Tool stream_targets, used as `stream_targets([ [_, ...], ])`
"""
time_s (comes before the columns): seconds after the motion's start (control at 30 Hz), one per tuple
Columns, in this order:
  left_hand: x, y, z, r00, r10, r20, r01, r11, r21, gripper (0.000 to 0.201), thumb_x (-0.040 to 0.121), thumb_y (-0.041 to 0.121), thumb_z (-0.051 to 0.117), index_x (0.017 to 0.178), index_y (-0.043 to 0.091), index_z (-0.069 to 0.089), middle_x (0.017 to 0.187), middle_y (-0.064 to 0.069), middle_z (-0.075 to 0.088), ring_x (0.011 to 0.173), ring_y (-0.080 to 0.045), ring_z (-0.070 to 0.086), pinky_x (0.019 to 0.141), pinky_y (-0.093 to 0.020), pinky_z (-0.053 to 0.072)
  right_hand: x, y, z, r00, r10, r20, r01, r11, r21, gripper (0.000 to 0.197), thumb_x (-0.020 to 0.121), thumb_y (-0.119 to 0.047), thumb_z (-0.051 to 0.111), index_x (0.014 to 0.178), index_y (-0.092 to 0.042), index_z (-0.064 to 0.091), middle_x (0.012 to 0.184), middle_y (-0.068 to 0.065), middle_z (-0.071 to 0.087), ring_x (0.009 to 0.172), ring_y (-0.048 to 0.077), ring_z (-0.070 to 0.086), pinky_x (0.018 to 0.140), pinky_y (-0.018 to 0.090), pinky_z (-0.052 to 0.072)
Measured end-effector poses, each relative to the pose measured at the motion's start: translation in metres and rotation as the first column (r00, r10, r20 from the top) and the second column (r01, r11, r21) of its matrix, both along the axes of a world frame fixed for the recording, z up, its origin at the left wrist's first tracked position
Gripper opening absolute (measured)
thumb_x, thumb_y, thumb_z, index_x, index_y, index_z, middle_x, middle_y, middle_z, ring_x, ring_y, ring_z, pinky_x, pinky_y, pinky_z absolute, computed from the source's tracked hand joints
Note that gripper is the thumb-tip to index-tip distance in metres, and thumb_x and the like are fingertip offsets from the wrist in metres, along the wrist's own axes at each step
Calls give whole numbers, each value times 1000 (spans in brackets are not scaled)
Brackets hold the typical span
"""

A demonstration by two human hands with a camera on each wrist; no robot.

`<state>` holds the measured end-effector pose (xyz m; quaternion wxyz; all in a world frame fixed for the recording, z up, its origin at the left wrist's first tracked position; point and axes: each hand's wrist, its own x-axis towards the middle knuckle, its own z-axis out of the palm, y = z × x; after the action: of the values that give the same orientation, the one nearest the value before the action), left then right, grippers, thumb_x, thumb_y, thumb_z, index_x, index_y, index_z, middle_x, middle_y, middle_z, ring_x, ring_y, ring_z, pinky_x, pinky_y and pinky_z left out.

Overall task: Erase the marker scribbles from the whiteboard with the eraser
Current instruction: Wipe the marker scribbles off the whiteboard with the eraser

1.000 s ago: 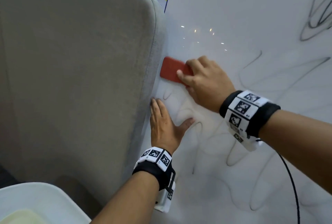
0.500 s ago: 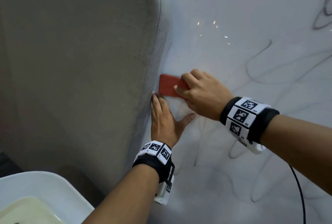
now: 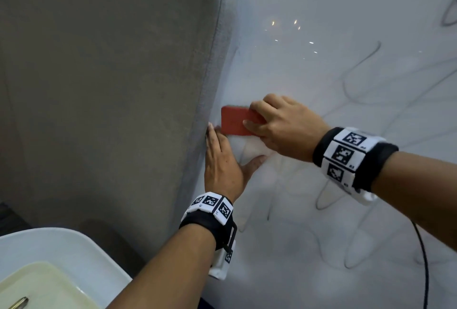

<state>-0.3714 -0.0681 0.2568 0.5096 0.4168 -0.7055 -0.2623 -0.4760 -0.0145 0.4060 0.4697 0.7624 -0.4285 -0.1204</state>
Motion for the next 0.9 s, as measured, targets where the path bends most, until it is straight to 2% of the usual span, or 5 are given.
stream_targets([
  [0.2,-2,1,-3,1000,-23,-13,23,999,28,130,71,81,56,155,4,-8,164,-8,-14,151,-19,-8,117,-25,-2,9,-6,27,988,-19,155,49,980,-193,45,88,-24,35,115,-14,69,107,17,61,90,38,55,69,42,48],
  [0.37,-2,2,-8,1000,-12,14,12,999,37,130,70,81,60,153,-4,5,164,-11,-9,152,-23,0,122,-39,21,3,1,-28,998,-54,39,54,998,-8,34,91,-20,44,114,-18,69,109,11,59,90,32,53,70,41,47],
  [0.63,-2,2,-14,999,-48,5,47,994,103,132,71,78,62,155,6,-11,163,-6,-16,151,-19,-8,123,-34,8,16,-21,10,988,-37,148,78,957,-278,31,85,-21,57,112,-16,69,104,14,60,88,36,55,68,39,44],
  [0.77,-2,2,-18,999,-49,17,47,995,88,135,67,82,61,155,6,-8,164,-10,-11,152,-23,-4,123,-39,16,11,-9,-39,995,-73,66,79,993,-90,23,92,-19,55,110,-15,67,104,11,58,89,32,52,70,41,45],
  [0.9,1,2,-21,998,-47,51,44,998,52,132,69,81,56,154,-1,-3,163,-10,-14,152,-22,-5,123,-35,12,-4,4,5,991,45,123,-28,990,-136,29,92,-19,49,111,-15,70,104,17,62,84,36,56,67,41,48],
])
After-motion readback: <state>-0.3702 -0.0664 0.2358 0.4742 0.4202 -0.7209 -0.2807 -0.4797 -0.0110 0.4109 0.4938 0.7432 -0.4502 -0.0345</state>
